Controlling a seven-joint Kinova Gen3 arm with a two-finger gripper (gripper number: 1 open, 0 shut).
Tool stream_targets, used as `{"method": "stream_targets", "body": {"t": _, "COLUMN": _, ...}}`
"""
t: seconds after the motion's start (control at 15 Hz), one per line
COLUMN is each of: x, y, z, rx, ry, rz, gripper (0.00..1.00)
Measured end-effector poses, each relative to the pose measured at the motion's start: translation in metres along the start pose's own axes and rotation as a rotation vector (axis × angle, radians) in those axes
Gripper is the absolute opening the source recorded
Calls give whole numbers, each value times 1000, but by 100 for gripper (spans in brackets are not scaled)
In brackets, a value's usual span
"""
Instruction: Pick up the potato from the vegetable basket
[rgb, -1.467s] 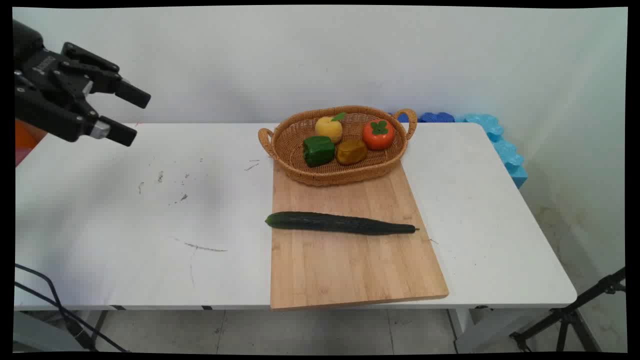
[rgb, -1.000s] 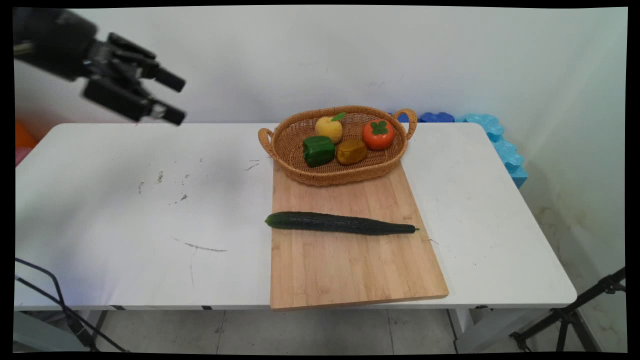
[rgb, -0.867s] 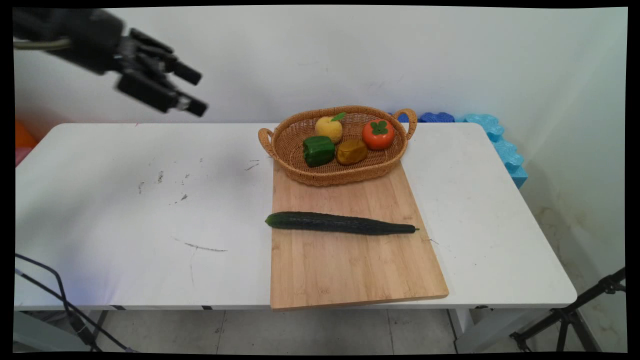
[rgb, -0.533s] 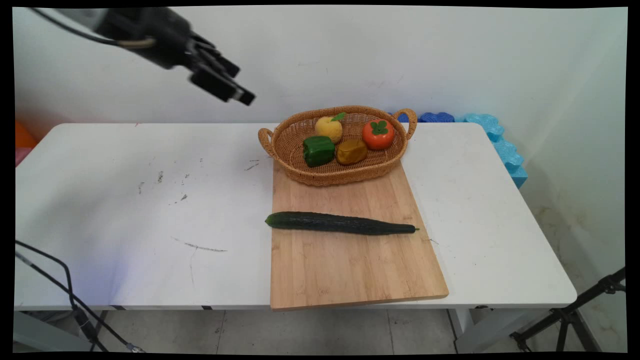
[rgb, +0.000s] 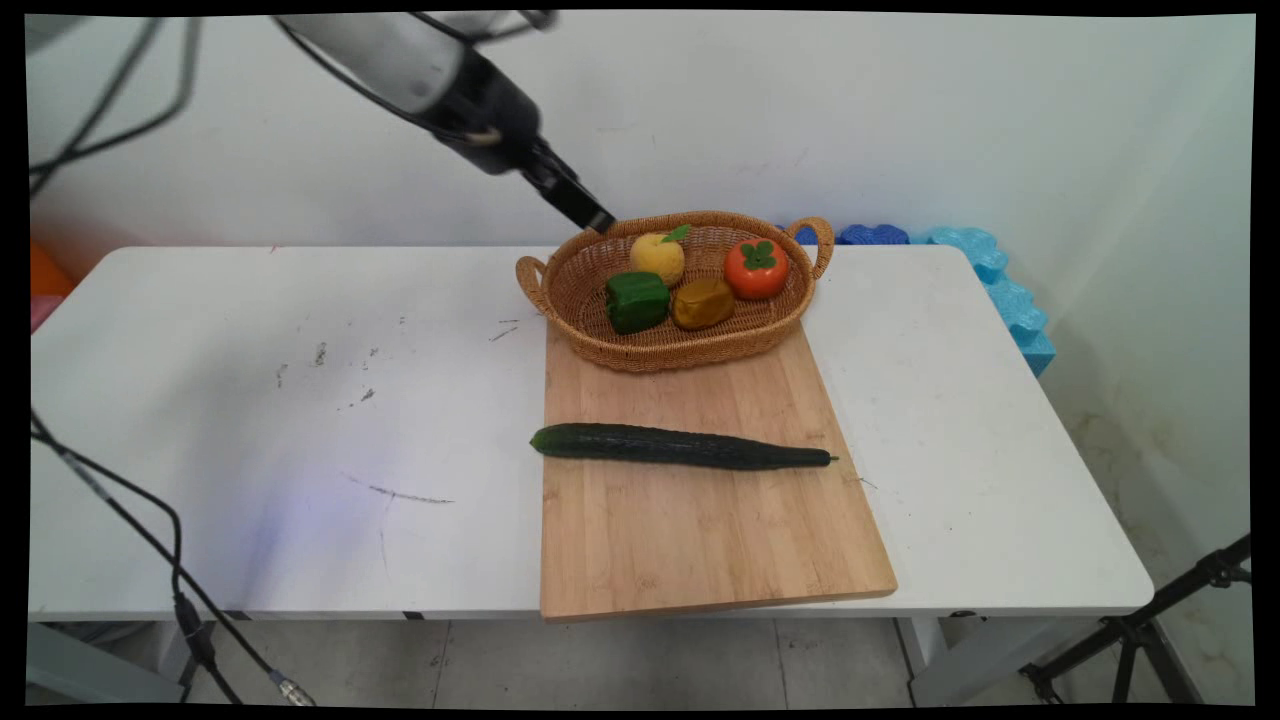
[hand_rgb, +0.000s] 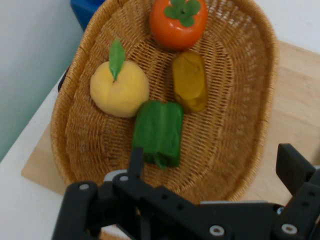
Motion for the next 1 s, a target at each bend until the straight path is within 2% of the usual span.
{"method": "stream_targets", "body": {"t": 0.27, "x": 21, "y": -2, "z": 68, "rx": 10, "ry": -51, "rz": -25, "gripper": 100}}
{"method": "stream_targets", "body": {"t": 0.6, "x": 40, "y": -4, "z": 143, "rx": 4, "ry": -89, "rz": -62, "gripper": 100}}
{"method": "stream_targets", "body": {"t": 1.0, "x": 47, "y": -2, "z": 207, "rx": -25, "ry": -123, "rz": -95, "gripper": 100}}
